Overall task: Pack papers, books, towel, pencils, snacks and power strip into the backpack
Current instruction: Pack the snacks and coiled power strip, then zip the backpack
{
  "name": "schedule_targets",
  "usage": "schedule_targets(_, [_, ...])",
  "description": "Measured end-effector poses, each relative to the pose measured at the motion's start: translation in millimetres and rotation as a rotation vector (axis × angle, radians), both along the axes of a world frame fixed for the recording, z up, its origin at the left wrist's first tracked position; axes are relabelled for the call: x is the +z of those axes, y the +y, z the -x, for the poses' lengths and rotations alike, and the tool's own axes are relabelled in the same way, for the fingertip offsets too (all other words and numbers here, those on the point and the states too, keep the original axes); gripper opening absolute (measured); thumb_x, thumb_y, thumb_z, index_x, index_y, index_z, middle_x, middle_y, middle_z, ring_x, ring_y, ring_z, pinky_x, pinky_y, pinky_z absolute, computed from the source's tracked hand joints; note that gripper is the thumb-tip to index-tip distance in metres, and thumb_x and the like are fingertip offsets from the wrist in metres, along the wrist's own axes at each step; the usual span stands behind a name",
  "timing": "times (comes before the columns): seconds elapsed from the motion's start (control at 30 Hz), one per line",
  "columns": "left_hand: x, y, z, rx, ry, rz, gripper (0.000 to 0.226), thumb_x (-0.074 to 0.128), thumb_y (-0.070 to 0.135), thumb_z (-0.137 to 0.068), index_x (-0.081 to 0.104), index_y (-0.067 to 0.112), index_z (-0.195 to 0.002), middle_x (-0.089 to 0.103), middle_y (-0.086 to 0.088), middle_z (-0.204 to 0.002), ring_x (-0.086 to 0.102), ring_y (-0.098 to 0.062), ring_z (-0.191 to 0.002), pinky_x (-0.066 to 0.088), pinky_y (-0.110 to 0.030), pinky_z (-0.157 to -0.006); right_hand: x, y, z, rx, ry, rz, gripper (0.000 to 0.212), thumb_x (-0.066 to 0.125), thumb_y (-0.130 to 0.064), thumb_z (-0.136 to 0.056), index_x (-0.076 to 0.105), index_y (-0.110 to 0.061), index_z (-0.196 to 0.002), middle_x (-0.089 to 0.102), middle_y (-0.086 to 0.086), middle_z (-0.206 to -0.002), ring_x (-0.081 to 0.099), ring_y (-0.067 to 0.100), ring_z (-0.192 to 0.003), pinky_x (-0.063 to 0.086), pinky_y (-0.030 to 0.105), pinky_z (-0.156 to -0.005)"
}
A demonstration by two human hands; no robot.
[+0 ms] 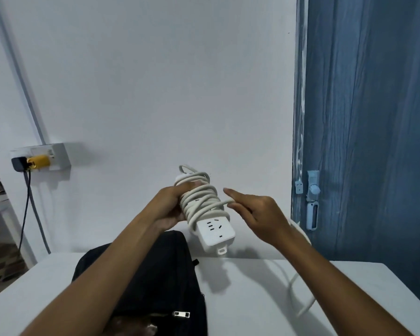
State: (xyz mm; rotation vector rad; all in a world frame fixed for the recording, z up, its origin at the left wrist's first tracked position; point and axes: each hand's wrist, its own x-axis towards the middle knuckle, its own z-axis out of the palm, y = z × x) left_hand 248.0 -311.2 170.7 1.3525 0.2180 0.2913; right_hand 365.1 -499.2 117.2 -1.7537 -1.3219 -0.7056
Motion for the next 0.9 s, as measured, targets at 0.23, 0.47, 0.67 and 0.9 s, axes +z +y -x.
schedule_targets(0.23, [-2,-16,-9,0.081,-0.172,0.344,0.019,0.066,0.021,-0.086,0.068,0.013,-0.104,0.071,-0.007,-0.092,0.07,-0.018,-0.081,0.058,-0.032,-0.069,-37,35,21,-0.109,0.249,-0.184,0.064,0.047,-0.004,-0.084,0.036,-0.021,-0.145,0.067,0.016,-0.108,0.064,0.032,-0.091,0.054,0.044,-0.075])
schedule_targets(0.47, [-17,-18,-29,0.358,-0.208,0.469,0.04,0.081,0.022,-0.07,0.069,0.016,-0.108,0.071,-0.007,-0.108,0.07,-0.022,-0.094,0.057,-0.038,-0.07,-36,52,45,-0.094,0.684,-0.152,0.016,0.052,-0.015,-0.094,0.053,-0.011,-0.079,0.06,0.005,-0.072,0.056,0.021,-0.068,0.04,0.031,-0.067])
schedule_targets(0.67, [-10,-33,-35,0.243,-0.376,0.751,0.055,0.091,0.032,-0.052,0.062,0.021,-0.097,0.064,0.002,-0.082,0.066,-0.02,-0.073,0.054,-0.042,-0.08,-27,49,47,-0.221,0.618,-0.019,0.022,0.039,-0.012,-0.097,0.06,-0.005,-0.098,0.067,0.013,-0.098,0.059,0.034,-0.088,0.043,0.033,-0.07])
schedule_targets(0.9, [-2,-62,-36,0.607,-0.477,0.697,0.065,0.076,-0.006,-0.069,0.043,0.021,-0.119,0.063,-0.006,-0.091,0.065,-0.02,-0.062,0.056,-0.038,-0.061,-16,51,60,-0.196,0.6,0.139,0.016,0.038,-0.014,-0.095,0.053,-0.01,-0.099,0.063,0.015,-0.095,0.059,0.037,-0.089,0.045,0.035,-0.072])
